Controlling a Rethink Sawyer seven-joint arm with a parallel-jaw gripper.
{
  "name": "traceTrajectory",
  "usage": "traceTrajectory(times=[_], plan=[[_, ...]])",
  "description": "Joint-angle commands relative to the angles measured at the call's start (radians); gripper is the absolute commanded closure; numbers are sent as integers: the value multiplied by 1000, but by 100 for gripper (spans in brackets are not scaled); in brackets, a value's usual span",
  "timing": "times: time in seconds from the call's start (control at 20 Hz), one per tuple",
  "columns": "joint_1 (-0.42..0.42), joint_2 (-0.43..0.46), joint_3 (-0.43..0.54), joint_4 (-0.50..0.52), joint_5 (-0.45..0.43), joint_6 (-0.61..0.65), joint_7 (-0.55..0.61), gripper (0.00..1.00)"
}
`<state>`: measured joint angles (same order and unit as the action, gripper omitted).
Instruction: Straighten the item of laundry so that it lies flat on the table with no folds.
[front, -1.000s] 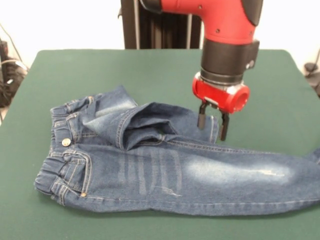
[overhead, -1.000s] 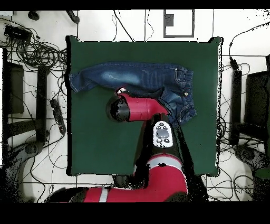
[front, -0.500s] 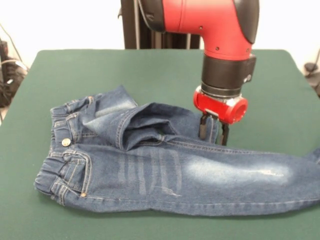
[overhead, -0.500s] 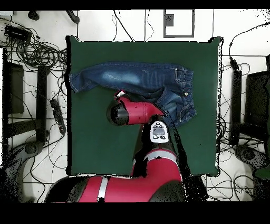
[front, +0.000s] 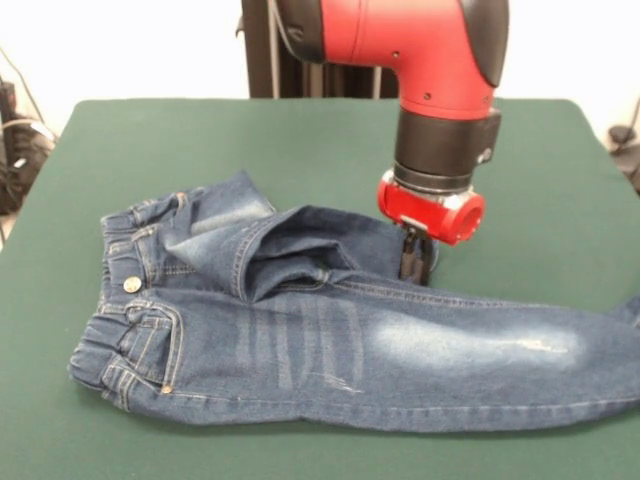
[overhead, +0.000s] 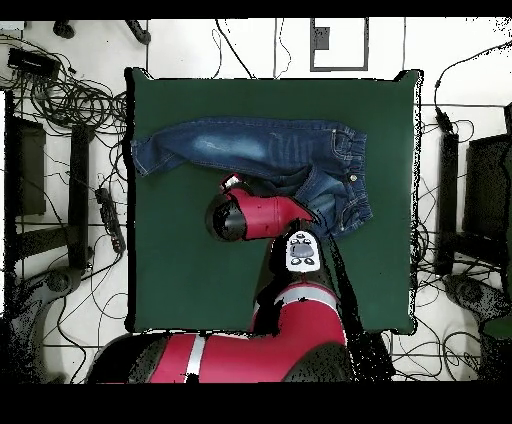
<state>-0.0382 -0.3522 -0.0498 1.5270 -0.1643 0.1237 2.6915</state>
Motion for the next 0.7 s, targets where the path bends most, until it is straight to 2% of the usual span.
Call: traceTrajectory(times=[0.05,0.45,0.55,0.7], plan=[[1,134,46,66,-59,-67,21,100],[-17,112,68,74,-67,-40,12,100],[-1,75,57,102,-55,-27,30,100],[33,-41,53,203,-25,11,74,100]])
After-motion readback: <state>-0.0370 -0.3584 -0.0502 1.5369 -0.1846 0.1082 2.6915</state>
